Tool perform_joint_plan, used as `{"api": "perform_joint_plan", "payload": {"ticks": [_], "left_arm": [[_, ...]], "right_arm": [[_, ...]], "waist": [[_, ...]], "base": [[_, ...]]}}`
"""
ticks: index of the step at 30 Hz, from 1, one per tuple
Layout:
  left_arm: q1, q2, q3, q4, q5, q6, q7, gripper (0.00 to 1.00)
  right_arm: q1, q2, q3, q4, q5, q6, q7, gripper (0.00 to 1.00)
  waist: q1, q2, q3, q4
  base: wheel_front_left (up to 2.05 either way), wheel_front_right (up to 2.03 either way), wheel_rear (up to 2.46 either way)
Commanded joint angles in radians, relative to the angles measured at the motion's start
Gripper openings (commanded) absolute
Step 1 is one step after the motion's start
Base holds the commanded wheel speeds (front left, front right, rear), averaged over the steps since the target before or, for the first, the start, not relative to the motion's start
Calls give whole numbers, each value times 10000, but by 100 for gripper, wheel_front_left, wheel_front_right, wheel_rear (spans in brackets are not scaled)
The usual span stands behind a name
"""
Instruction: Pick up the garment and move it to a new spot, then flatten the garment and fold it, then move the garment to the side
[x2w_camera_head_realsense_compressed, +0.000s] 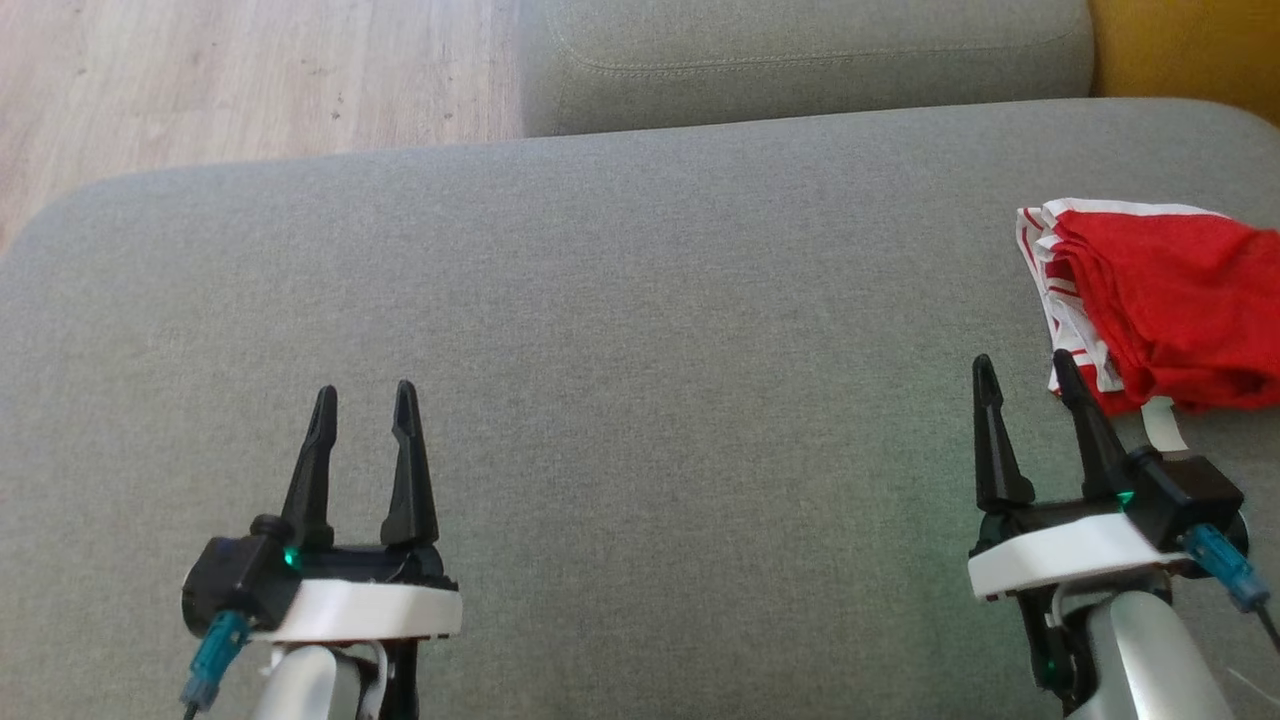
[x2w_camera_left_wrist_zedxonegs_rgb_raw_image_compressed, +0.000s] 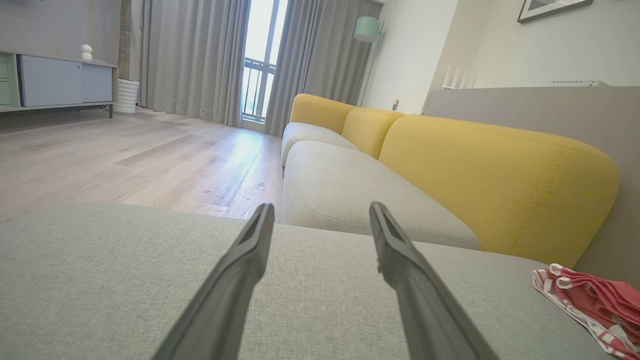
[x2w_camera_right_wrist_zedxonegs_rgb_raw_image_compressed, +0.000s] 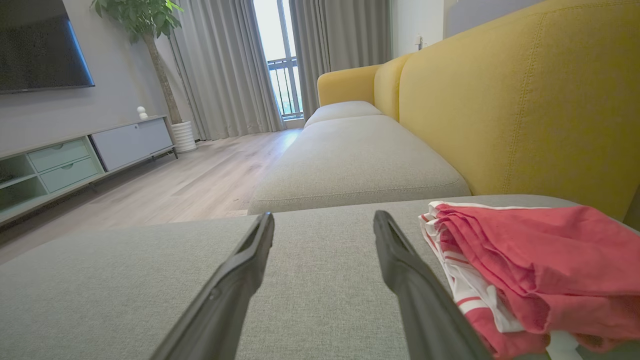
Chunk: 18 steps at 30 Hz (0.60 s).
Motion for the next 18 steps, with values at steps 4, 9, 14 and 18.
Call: {"api": "perform_joint_plan", "payload": {"ticks": [4,9,14,18], "left_arm": [[-323,54,458,-305,47,104,-51,100],[-346,54,521,-325,-59,141,-51,100],[-335,54,617,-346,-208,160,-51,100],[-310,54,627,-425,-253,162,-51,100]], "right_arm": [[-240,0,211,-310,96,67,-155,100],[-280,0,213,-309,147,67,-170,100],[-300,0,292,-327,180,67,-181,100],[-299,0,338,-336,172,67,-183,100]], "waist": [[0,0,41,-1],[0,0,66,-3],[0,0,70,-3],[0,0,65,1]], "base": [[0,0,0],[0,0,0],[0,0,0],[0,0,0]]}}
